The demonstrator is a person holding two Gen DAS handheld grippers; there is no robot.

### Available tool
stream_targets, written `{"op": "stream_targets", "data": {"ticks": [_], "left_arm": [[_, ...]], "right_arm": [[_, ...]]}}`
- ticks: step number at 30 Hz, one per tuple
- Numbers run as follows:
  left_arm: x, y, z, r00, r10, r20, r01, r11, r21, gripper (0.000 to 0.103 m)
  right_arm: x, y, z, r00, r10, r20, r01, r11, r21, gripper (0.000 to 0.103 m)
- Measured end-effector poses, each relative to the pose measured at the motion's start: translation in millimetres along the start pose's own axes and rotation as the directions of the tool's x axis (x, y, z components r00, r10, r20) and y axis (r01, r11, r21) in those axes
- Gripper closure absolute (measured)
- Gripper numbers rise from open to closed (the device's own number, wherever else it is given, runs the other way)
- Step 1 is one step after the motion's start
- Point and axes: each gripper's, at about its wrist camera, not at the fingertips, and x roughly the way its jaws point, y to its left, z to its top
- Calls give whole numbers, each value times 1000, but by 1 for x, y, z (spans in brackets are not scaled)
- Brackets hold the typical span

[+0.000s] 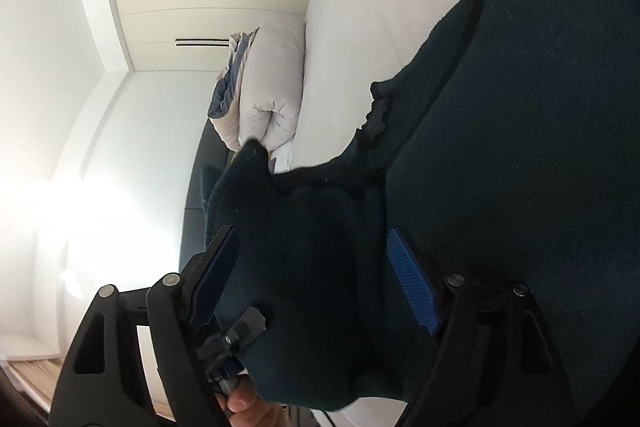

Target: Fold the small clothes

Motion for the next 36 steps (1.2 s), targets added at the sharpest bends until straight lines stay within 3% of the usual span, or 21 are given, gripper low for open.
{"op": "stream_targets", "data": {"ticks": [3, 5, 7, 12, 15, 17, 18, 20, 21, 23, 27, 30, 32, 36], "left_arm": [[35, -2, -12, 998, 13, -60, -13, 1000, 7, 77], [31, -2, -19, 999, -3, -47, 3, 1000, 11, 42], [15, -4, -23, 1000, -6, 2, 6, 999, 45, 33], [-21, 17, -22, 998, -1, 65, 0, 1000, 17, 33], [-30, 42, -27, 997, 23, 72, -20, 999, -39, 33], [-36, 60, -33, 997, 12, 75, -7, 998, -63, 33], [-37, 64, -37, 997, 15, 74, -10, 998, -63, 33], [-37, 68, -43, 997, 22, 69, -18, 998, -59, 33], [-37, 69, -45, 998, 22, 66, -18, 998, -62, 33], [-36, 69, -46, 998, 12, 63, -8, 998, -65, 33], [-29, 60, -49, 999, 15, 50, -12, 999, -50, 33], [-22, 53, -53, 999, 12, 35, -10, 999, -36, 33], [-19, 48, -56, 1000, 5, 28, -5, 1000, -18, 33], [-12, 35, -60, 1000, 16, 8, -16, 999, 31, 33]], "right_arm": [[-8, -12, 17, 1000, 16, -16, -15, 997, 71, 25], [-17, -18, 24, 1000, 28, -6, -27, 996, 85, 25], [-25, -21, 26, 1000, 18, -4, -18, 996, 92, 25], [-22, -19, 31, 999, -25, -36, 28, 997, 71, 25], [-14, -10, 31, 988, -138, -66, 141, 989, 34, 25], [-6, -1, 29, 966, -243, -93, 241, 970, -33, 29], [-2, 3, 26, 952, -288, -103, 281, 957, -75, 32], [5, 11, 20, 911, -396, -118, 374, 912, -169, 61], [8, 11, 18, 888, -444, -120, 418, 888, -192, 69], [6, 10, 16, 864, -492, -109, 464, 861, -209, 86], [-12, 29, 16, 833, -553, -31, 517, 796, -314, 91], [-25, 54, 17, 830, -556, 26, 518, 755, -402, 91], [-38, 67, 19, 851, -523, 51, 488, 750, -446, 91], [-66, 55, 29, 845, -529, 83, 509, 746, -429, 91]]}}
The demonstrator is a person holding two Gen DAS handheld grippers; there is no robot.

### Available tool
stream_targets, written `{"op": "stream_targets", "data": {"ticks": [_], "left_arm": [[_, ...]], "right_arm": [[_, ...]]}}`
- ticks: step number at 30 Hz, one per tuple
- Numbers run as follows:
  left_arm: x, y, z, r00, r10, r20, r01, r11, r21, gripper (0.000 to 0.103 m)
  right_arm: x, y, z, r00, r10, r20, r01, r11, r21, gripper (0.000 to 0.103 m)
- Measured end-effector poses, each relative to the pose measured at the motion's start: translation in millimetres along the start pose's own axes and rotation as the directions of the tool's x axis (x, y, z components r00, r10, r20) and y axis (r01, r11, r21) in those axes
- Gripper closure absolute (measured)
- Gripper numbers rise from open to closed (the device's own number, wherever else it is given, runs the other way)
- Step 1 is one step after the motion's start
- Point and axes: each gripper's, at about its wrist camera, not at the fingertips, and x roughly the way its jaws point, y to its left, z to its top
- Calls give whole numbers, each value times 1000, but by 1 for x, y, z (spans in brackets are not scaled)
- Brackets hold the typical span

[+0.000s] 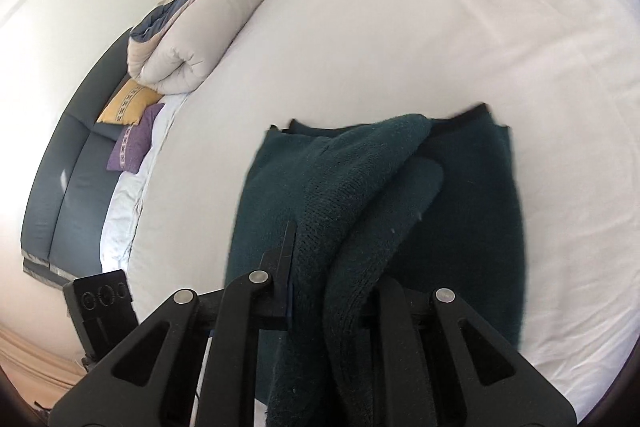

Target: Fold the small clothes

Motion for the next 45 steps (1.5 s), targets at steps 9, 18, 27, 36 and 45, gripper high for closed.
{"op": "stream_targets", "data": {"ticks": [9, 18, 27, 36, 45], "left_arm": [[15, -2, -11, 999, 32, -36, -31, 999, 21, 33], [22, -10, -9, 998, 66, 12, -66, 995, 75, 28], [35, -15, -10, 993, 117, 5, -117, 985, 131, 28], [42, -21, -11, 987, 160, 4, -159, 975, 156, 28], [47, -19, -10, 982, 188, -14, -184, 973, 143, 28]], "right_arm": [[12, -94, -21, 999, 48, 25, -52, 977, 204, 92], [-13, -78, 4, 999, 29, 43, -36, 987, 155, 90], [-28, -119, -19, 989, 142, 46, -149, 927, 343, 79], [-65, -68, -81, 1000, -29, -1, 29, 987, 157, 52], [-99, -76, -121, 998, -50, 47, 40, 981, 191, 93]]}}
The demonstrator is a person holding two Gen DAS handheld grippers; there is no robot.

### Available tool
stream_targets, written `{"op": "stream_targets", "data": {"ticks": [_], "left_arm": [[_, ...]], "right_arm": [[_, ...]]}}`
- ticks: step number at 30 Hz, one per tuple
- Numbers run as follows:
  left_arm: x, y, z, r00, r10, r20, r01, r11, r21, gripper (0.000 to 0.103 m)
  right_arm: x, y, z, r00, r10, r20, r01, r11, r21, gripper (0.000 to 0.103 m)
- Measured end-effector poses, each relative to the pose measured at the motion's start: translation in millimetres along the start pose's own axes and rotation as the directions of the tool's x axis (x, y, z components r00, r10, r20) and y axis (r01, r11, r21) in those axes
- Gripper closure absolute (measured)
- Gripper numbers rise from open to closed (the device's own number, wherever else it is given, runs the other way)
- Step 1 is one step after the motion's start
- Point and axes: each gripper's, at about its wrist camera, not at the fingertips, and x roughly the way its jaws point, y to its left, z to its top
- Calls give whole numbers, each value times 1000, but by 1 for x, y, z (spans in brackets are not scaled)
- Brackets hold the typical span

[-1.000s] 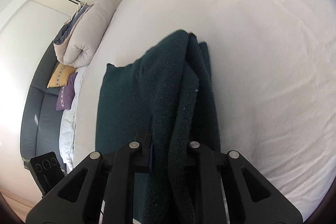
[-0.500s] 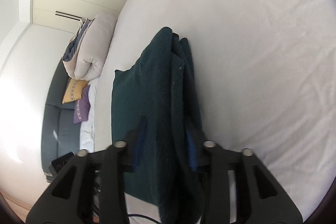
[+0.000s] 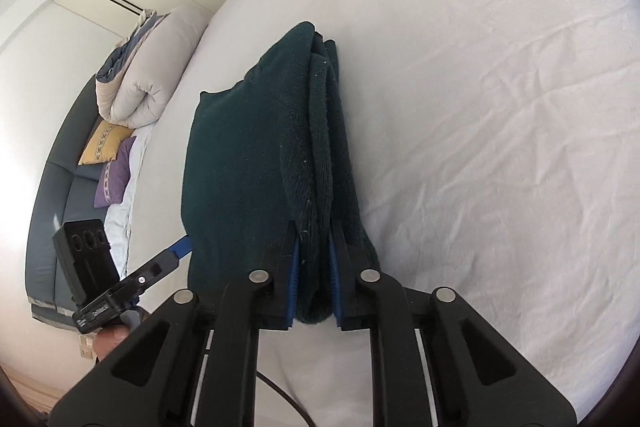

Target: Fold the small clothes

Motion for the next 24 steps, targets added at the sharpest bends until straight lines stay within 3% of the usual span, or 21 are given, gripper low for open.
{"op": "stream_targets", "data": {"ticks": [6, 8, 12, 15, 16, 18, 19, 20, 24], "left_arm": [[3, 3, -2, 1000, 19, -16, -19, 1000, 6, 28], [4, 5, -3, 1000, 19, -23, -19, 1000, 5, 28], [-4, 5, -2, 1000, 18, -3, -18, 1000, 0, 29], [-17, 13, 3, 998, 26, 49, -25, 999, -25, 29], [-22, 18, 5, 997, 30, 69, -27, 999, -44, 28], [-25, 29, 9, 996, 35, 76, -29, 996, -82, 27], [-25, 35, 11, 996, 40, 76, -32, 994, -103, 27], [-25, 41, 14, 996, 42, 75, -33, 992, -124, 26], [-16, 58, 28, 997, 28, 69, -14, 982, -188, 22]], "right_arm": [[2, -18, -22, 995, 98, -36, -94, 990, 109, 94], [7, -35, -25, 997, 80, -17, -76, 986, 146, 95], [14, -51, -20, 991, 132, 5, -132, 981, 142, 94], [2, -41, -21, 995, 98, -7, -97, 991, 89, 90], [-3, -39, -20, 997, 76, -7, -75, 994, 83, 87], [-17, -36, -19, 1000, 14, 18, -15, 998, 64, 62], [-24, -34, -17, 999, -12, 46, 10, 998, 57, 34], [-33, -31, -15, 996, -25, 91, 20, 998, 56, 23], [-43, -18, 2, 991, 34, 130, -37, 999, 21, 23]]}}
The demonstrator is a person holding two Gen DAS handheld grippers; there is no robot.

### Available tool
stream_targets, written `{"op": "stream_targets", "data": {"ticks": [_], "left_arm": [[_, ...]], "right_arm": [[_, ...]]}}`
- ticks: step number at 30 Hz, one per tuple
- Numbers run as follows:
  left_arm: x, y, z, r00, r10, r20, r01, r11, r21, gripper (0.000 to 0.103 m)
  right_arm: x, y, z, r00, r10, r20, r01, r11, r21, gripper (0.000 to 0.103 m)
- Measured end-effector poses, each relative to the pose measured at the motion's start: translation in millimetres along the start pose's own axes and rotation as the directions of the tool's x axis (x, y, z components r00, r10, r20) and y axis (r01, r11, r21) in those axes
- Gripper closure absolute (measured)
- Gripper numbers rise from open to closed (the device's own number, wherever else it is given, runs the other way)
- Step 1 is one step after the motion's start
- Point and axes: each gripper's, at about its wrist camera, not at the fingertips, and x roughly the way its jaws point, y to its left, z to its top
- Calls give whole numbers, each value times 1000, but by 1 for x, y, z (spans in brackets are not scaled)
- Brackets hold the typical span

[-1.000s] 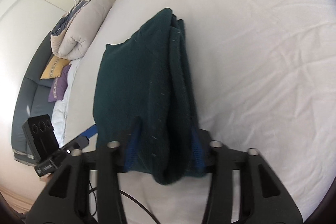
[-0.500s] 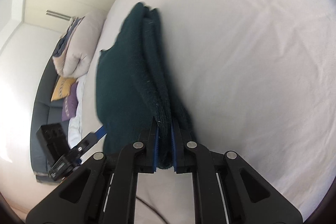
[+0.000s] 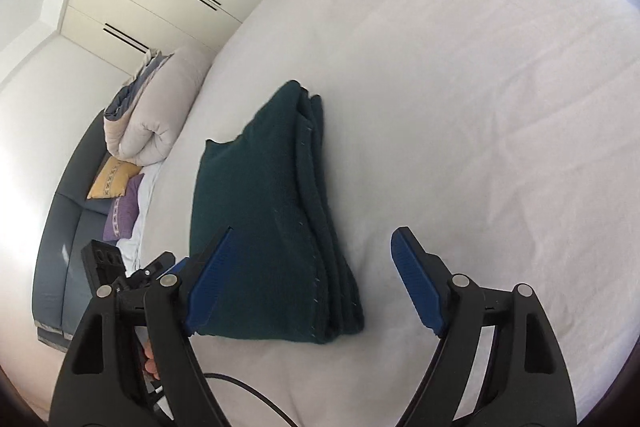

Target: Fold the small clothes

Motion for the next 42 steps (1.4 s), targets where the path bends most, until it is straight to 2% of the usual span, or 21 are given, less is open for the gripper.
{"op": "stream_targets", "data": {"ticks": [3, 6, 7, 8, 9, 11, 12, 15, 17, 19, 21, 24, 29, 36, 39, 42], "left_arm": [[15, 6, 11, 999, -6, -34, 4, 999, -45, 22], [37, 6, 16, 996, 4, -94, -10, 998, -59, 22], [43, 7, 17, 995, 2, -104, -9, 998, -70, 22], [48, 7, 18, 994, -3, -108, -5, 997, -79, 22], [51, 7, 19, 994, -7, -109, -3, 996, -87, 22], [57, 4, 21, 993, -1, -116, -8, 996, -84, 35], [60, 1, 22, 992, 15, -128, -25, 997, -74, 36], [64, -8, 22, 986, 71, -151, -75, 997, -24, 46], [60, -10, 23, 985, 81, -154, -84, 996, -13, 58], [53, -14, 22, 985, 93, -148, -94, 996, -1, 63], [43, -18, 19, 985, 105, -137, -105, 994, 9, 66], [17, -25, 9, 985, 123, -121, -121, 992, 29, 68], [-61, -25, -22, 986, 160, -43, -156, 984, 86, 68], [-165, 5, -89, 972, 234, 0, -232, 964, 131, 68], [-195, 22, -117, 966, 259, 13, -258, 957, 131, 68], [-217, 45, -138, 966, 257, 15, -257, 962, 93, 68]], "right_arm": [[20, 17, 16, 999, -2, -49, -1, 999, -54, 23], [51, 18, 32, 993, -29, -110, 25, 999, -33, 25], [61, 16, 37, 991, -32, -128, 30, 999, -16, 28], [70, 14, 41, 990, -33, -140, 33, 999, -5, 36], [79, 12, 45, 988, -32, -150, 33, 999, 2, 40], [91, 12, 49, 985, -37, -166, 37, 999, -2, 60], [94, 15, 50, 983, -43, -177, 41, 999, -18, 65], [111, 29, 50, 974, -112, -197, 96, 991, -89, 69], [120, 38, 51, 968, -159, -193, 137, 983, -122, 74], [123, 53, 49, 962, -212, -170, 185, 969, -163, 79], [119, 77, 41, 949, -292, -117, 257, 934, -248, 81], [103, 118, 21, 936, -350, -41, 314, 882, -352, 83], [76, 184, -29, 935, -353, 27, 325, 823, -465, 84], [41, 244, -130, 973, -230, -13, 195, 852, -486, 84], [38, 261, -181, 980, -192, -49, 145, 863, -485, 84], [42, 271, -222, 983, -163, -85, 105, 879, -465, 84]]}}
